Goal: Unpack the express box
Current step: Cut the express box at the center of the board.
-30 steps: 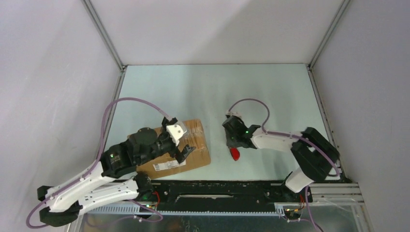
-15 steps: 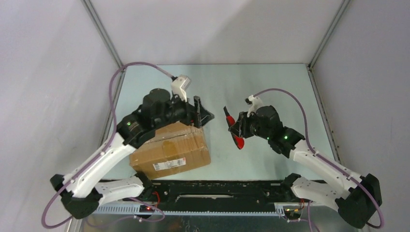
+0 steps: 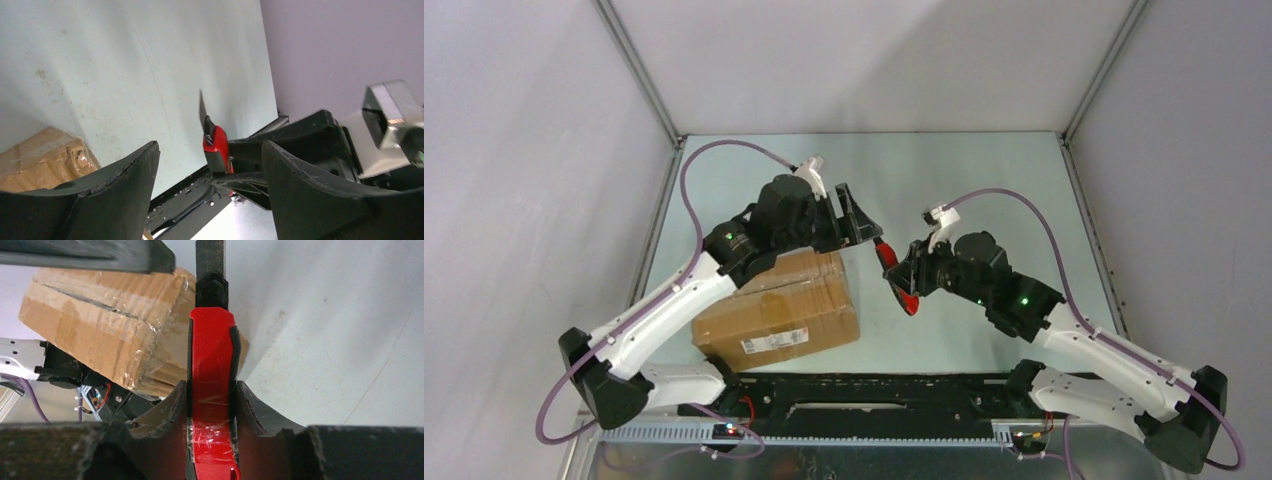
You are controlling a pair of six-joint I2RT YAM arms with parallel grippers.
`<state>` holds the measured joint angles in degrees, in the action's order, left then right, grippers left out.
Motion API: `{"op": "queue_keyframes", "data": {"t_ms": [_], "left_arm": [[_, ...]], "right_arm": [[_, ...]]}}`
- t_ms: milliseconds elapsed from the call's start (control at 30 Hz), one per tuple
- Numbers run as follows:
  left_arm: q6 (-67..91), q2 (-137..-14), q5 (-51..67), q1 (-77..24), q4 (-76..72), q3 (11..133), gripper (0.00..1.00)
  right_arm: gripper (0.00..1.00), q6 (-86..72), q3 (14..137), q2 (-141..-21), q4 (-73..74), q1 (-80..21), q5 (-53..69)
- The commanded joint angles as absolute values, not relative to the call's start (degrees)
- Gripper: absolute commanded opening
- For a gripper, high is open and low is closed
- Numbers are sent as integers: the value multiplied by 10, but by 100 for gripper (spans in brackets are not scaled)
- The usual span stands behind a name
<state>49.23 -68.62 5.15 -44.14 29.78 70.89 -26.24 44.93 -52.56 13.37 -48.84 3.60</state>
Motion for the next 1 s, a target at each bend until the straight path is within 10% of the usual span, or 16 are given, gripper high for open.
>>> {"op": "queue_keyframes", "data": {"t_ms": [0,267,400,500,600,967], "left_arm": [[545,-698,31,-437,301,714,77],[593,-718,6,-434,294,712,50],[622,-732,2,-434,331,719,2],[657,-736,-41,-435,395,750,0],[706,-754,-49,-436,486,802,0],[757,-781,-19,-444,589,897,0]], "right_arm": [[0,-238,488,-522,91,-508,9],[0,-225,490,-533,74,-528,17],[5,-211,501,-546,81,-536,9],[47,-189,507,-551,88,-564,-50],[62,-145,517,-561,96,-605,-120],[60,-73,554,-616,149,-676,-233]]}}
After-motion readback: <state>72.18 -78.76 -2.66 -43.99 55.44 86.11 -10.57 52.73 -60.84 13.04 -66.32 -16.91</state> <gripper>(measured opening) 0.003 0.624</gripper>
